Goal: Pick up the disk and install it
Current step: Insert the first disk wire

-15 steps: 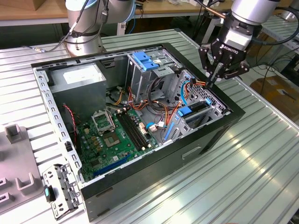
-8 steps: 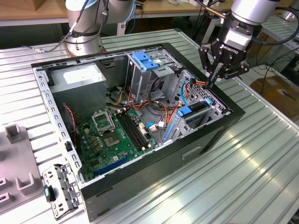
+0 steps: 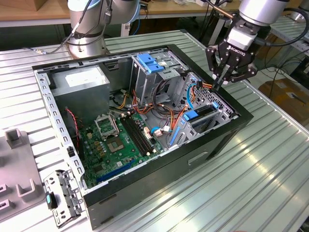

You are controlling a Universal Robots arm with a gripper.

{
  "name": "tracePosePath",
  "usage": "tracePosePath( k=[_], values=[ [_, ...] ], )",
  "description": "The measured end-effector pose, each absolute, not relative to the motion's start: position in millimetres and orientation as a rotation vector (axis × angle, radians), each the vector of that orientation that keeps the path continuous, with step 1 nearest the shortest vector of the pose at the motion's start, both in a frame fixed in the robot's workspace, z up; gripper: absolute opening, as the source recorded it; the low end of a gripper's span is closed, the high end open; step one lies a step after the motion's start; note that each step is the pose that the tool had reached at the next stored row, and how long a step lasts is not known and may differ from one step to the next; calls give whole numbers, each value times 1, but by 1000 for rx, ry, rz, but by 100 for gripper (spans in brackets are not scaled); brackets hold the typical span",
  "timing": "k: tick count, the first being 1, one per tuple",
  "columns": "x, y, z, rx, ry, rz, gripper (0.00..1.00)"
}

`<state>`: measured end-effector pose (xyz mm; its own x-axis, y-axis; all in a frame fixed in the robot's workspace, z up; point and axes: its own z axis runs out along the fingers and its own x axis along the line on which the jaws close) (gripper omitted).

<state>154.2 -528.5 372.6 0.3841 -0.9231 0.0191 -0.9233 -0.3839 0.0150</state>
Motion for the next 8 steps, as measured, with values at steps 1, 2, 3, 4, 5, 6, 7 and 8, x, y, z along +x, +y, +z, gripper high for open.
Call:
tracePosePath(
  k=[1, 2, 3, 4, 5, 6, 7, 8],
  values=[
    [154, -529, 373, 2594, -1731, 12, 16],
    [154, -529, 373, 2594, -1731, 12, 16],
    [154, -528, 373, 2594, -1732, 12, 16],
    [154, -528, 373, 2589, -1739, 12, 16],
    [153, -528, 373, 2580, -1752, 12, 16],
    [150, -528, 373, 2577, -1756, 12, 16],
    [146, -528, 373, 2577, -1757, 13, 16],
    [144, -528, 373, 2577, -1757, 14, 16]
  ],
)
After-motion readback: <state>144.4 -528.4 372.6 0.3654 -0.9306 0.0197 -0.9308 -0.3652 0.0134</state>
